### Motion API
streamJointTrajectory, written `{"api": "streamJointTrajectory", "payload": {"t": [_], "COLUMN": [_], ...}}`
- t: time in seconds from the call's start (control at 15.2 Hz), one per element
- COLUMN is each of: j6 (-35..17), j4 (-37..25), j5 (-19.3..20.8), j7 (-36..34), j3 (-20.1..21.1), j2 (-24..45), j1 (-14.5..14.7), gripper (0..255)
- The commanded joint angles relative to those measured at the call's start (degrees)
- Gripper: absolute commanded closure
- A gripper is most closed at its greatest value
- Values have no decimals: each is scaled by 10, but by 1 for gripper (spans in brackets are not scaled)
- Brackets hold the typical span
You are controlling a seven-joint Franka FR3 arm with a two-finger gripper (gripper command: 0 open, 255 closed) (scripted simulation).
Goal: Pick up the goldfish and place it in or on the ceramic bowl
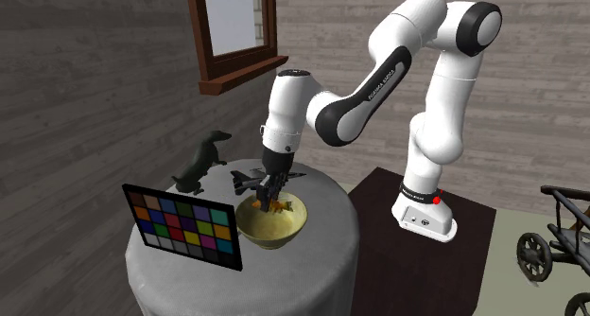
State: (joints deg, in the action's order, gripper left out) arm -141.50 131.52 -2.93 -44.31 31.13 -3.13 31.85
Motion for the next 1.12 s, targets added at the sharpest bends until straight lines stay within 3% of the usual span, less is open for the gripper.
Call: {"api": "streamJointTrajectory", "payload": {"t": [0.0, 0.26, 0.53, 1.06], "j6": [0, 0, 72, 72], "j4": [0, 0, -17, -17], "j5": [0, 0, -40, -40], "j7": [0, 0, 29, 29], "j3": [0, 0, -11, -11], "j2": [0, 0, -61, -61], "j1": [0, 0, 3, 4], "gripper": [0, 0, 0, 0]}}
